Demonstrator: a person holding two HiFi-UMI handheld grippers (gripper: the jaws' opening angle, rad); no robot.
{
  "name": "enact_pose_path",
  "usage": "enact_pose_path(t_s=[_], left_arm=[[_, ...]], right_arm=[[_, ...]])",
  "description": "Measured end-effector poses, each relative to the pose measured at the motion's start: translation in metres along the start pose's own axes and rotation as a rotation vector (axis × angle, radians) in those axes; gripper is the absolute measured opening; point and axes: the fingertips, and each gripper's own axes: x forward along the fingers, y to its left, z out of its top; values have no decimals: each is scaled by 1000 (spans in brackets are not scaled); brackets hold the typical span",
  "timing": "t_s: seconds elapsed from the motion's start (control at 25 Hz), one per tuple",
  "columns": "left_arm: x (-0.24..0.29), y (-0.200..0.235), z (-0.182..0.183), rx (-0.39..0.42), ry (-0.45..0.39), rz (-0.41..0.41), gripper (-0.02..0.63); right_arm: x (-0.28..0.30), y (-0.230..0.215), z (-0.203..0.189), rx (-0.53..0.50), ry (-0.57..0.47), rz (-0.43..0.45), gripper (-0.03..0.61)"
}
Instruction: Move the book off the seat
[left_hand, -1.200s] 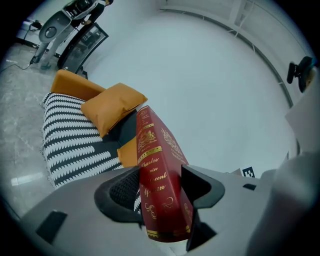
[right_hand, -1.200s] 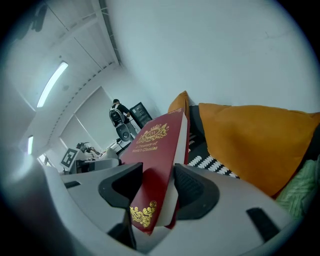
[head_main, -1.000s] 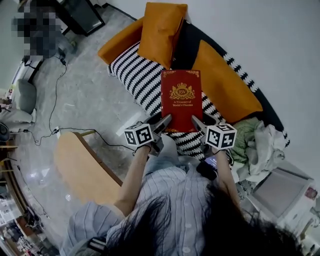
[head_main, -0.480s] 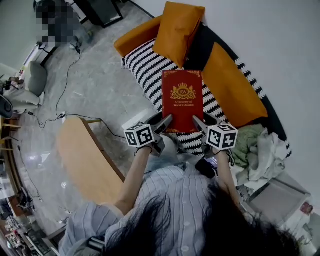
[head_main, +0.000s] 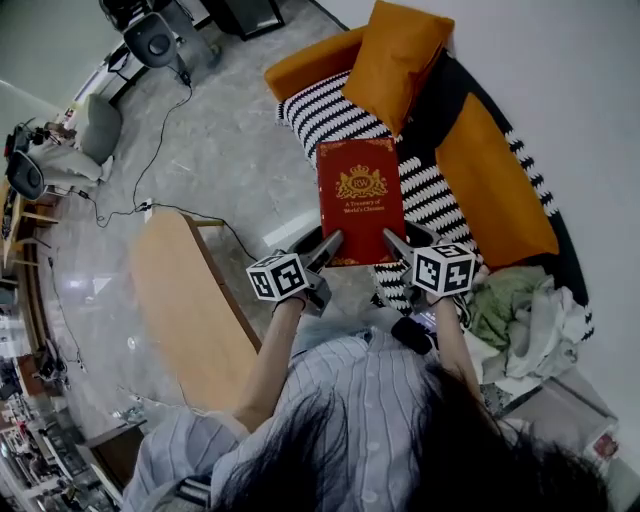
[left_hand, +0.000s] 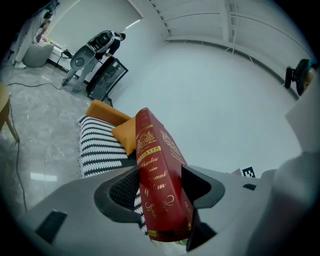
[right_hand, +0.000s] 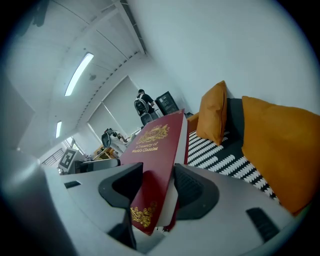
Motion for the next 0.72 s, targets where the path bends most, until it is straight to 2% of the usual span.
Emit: enact_pose_path(t_s=[0.2, 0.72], left_arm=[[-27, 18, 13, -22, -66, 53, 272], [-142, 86, 37, -112, -213, 153, 272]], right_arm=[[25, 25, 1, -41, 53, 57, 207], [98, 135, -26, -155, 197, 161, 206]])
